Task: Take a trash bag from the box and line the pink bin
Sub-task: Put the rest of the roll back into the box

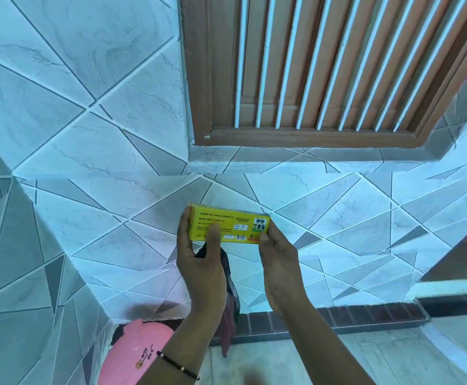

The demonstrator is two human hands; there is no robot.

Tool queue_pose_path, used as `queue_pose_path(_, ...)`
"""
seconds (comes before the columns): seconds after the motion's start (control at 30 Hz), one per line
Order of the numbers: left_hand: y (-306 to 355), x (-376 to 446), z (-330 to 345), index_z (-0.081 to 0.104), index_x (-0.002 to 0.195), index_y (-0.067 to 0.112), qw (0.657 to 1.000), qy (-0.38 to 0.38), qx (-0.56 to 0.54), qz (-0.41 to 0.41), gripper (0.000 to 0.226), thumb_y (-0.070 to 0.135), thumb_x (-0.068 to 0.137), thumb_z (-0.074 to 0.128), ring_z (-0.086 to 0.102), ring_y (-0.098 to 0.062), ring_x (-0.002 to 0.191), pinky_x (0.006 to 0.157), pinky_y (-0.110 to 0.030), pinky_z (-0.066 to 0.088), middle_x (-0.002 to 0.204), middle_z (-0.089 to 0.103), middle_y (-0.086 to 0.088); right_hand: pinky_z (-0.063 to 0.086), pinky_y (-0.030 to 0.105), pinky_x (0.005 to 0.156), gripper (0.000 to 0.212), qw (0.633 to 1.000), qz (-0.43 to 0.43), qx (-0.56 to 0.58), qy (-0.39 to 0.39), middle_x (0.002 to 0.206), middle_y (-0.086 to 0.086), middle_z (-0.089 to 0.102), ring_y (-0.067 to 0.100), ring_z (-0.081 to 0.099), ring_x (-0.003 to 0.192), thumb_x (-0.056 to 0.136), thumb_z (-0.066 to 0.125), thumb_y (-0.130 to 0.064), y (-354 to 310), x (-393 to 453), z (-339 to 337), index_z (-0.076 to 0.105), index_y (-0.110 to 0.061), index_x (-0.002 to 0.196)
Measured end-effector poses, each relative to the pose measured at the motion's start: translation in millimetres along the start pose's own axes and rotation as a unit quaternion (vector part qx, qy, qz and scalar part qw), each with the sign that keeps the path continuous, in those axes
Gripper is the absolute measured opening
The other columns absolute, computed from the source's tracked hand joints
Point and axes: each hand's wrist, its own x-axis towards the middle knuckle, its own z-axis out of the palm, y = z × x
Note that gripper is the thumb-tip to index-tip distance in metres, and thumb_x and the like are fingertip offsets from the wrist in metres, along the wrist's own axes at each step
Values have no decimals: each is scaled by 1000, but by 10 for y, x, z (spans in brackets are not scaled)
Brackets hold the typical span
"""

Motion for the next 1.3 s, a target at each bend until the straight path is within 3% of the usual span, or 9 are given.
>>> queue_pose_path(0.1,-20,32,-5,52,124,37,1000,-9,22,4,45,18,85,63,62,-7,101,75,-8,49,129,60,-2,42,3,85,40,1000,-6,-2,2,123,-1,65,-1,59,107,95,43,-1,46,33,-8,54,-16,130)
queue_pose_path(0.23,-89,128,-63,49,129,43,989,-71,128,7,47,38,83,60,59,-9,112,83,-11,50,130,54,3,43,11,92,59,1000,3,13,-15,127,-3,60,0,58,105,86,51,10,105,138,-110,42,-17,138)
queue_pose_path(0.4,-206,460,13,41,125,53,949,-130,286,14,42,50,84,48,57,2,61,73,-17,48,120,35,1,50,23,85,55,997,12,35,67,122,7,60,17,61,98,82,53,18,69,534,-283,45,-13,126)
queue_pose_path(0.6,-430,1113,351,50,135,28,923,-153,348,50,42,26,93,52,49,10,94,86,-23,42,119,51,0,52,24,75,31,993,-48,-68,80,91,2,66,19,67,84,75,66,11,-91,1273,-394,58,-17,87)
queue_pose_path(0.7,-503,1439,579,59,124,28,927,-129,345,71,34,22,90,57,60,-13,102,90,-29,48,115,64,10,49,18,71,21,993,-56,-69,75,89,6,66,16,65,78,76,67,7,-156,1724,-389,62,-9,89)
queue_pose_path(0.83,-581,1804,873,64,116,22,934,-104,332,80,29,13,90,56,57,1,98,79,-5,42,109,65,15,49,17,72,30,993,-52,-101,40,90,-2,67,13,63,80,78,64,8,-163,2280,-380,64,-12,100)
queue_pose_path(0.97,-713,2140,1059,62,123,20,922,-96,366,88,36,12,88,58,61,-9,102,89,-20,44,117,67,8,48,34,77,35,984,-33,-173,22,81,-3,62,18,59,77,78,63,2,-79,2742,-369,64,-28,95)
queue_pose_path(1.17,-899,2378,1185,60,126,22,910,-87,388,117,38,14,89,56,63,-7,100,85,-16,46,117,69,5,43,20,68,24,979,-43,-200,23,71,-3,57,11,56,68,80,64,1,43,3102,-360,63,-17,96)
queue_pose_path(1.3,-940,2308,1179,55,132,19,908,-73,394,126,42,12,90,56,52,2,62,60,1,35,105,61,18,37,3,57,19,969,-59,-235,43,68,-4,56,-3,54,61,81,63,0,65,3164,-341,59,-12,94)
